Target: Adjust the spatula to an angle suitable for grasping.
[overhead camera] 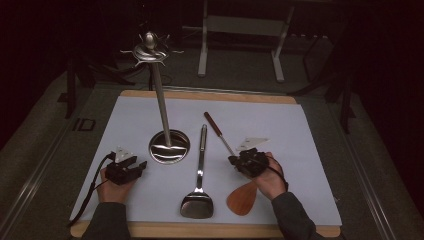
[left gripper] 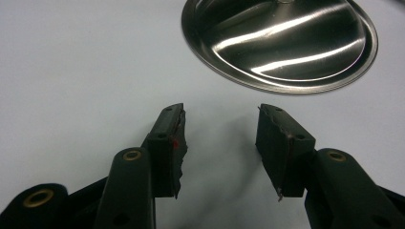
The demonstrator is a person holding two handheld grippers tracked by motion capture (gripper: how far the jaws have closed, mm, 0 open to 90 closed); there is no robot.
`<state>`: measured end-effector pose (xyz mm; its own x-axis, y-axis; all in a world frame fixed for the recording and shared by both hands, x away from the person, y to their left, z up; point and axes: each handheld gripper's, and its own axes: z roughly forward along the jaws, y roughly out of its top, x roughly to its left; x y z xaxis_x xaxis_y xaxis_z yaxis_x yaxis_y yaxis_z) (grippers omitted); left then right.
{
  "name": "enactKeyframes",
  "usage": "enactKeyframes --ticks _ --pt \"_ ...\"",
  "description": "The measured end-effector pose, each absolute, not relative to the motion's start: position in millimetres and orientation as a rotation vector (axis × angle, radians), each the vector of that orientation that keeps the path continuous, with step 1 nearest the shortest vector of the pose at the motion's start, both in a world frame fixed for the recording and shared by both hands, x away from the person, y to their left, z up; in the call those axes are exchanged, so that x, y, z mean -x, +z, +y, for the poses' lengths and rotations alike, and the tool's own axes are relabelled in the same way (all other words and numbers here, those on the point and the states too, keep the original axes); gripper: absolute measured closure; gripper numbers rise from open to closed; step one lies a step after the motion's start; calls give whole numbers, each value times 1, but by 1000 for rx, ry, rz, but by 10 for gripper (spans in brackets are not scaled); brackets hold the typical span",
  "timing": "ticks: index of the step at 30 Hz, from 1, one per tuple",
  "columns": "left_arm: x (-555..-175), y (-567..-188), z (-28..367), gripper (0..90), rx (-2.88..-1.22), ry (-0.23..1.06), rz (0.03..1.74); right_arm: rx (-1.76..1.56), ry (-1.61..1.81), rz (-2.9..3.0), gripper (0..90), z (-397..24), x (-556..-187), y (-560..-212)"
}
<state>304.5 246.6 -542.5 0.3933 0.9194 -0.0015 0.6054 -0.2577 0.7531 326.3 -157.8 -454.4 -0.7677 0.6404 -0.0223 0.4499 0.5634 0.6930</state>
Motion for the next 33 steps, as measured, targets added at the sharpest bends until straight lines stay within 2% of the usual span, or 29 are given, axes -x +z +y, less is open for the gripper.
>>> enactKeyframes --ticks 12,19,26,33 --pt "-305 -543 246 536 -1977 587 1303 -709 942 2678 900 -66 -312 -479" --pt "-305 -543 246 536 -1978 584 1303 -667 859 2757 900 -34 -310 -502" --pt "-305 -543 246 536 -1977 583 1303 -637 754 2826 900 -35 -307 -514" --pt "-305 -543 246 533 -1978 583 1303 -668 716 2868 900 -68 -301 -511"
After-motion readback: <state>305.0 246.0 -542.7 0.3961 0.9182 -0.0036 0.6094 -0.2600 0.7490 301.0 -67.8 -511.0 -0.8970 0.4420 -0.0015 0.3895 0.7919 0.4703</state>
